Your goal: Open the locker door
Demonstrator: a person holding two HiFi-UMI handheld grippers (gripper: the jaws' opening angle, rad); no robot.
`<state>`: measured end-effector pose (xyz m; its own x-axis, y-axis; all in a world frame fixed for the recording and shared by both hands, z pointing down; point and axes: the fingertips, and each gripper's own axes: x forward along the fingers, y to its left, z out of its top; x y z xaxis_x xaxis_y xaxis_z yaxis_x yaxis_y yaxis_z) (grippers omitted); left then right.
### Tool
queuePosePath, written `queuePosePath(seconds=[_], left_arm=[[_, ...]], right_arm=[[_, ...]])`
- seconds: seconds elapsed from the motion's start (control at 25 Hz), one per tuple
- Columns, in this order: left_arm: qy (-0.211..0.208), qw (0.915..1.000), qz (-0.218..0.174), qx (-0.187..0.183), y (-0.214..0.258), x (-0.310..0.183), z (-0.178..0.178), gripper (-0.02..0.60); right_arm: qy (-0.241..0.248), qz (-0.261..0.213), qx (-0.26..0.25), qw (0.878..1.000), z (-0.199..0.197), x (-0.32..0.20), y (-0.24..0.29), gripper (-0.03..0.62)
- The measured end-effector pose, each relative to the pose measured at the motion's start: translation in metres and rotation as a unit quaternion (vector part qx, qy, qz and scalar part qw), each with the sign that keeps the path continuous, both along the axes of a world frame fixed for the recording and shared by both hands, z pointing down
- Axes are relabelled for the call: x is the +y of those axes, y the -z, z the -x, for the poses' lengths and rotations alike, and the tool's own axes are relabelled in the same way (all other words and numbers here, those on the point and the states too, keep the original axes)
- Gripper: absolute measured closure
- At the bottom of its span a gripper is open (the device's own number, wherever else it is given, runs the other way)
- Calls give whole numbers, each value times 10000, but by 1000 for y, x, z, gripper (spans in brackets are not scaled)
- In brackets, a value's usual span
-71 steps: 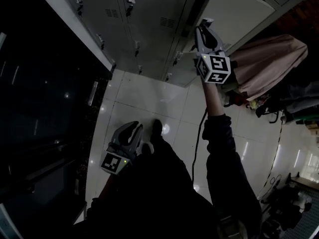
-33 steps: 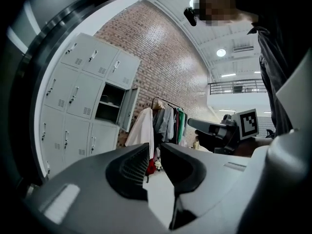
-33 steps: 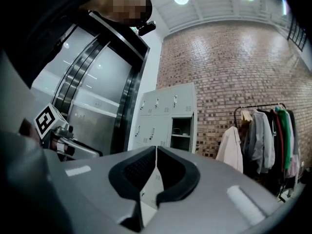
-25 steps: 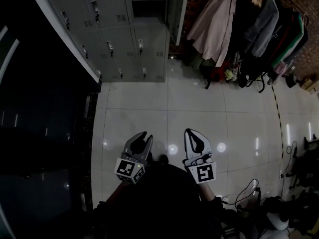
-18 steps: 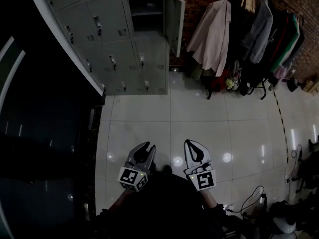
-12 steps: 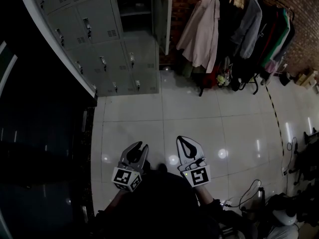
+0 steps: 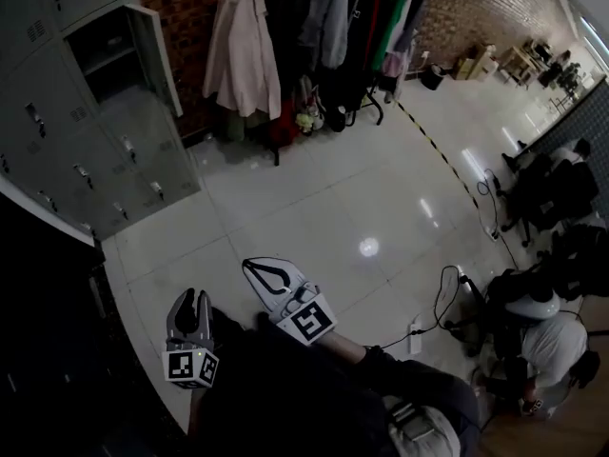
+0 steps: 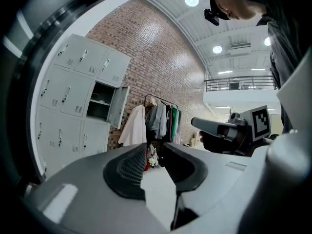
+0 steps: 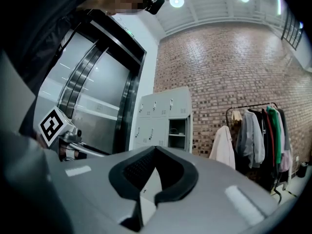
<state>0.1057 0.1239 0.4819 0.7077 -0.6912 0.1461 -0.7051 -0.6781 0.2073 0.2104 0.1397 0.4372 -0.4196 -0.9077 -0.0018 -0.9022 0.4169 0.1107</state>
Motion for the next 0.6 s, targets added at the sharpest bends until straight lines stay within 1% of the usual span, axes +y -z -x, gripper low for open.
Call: queuePosePath(seconds=[0.2, 0.36, 0.48, 0.6], left_arm=[[-557, 9984, -42, 50, 1, 5, -37, 477], [-943, 9955, -80, 48, 2, 9, -58, 477], [-1115, 9937, -78, 67, -2, 14, -66, 477], [-1192, 9928, -78, 80, -4, 18, -69, 477]], right_arm=[[-462, -131, 58, 9988, -32, 14, 6, 594], [-758, -136, 54, 9970, -48, 22, 6, 594], [-914, -83, 88, 9957, -54, 28, 1, 594], [-988, -60, 33, 9951, -55, 33, -3, 594]])
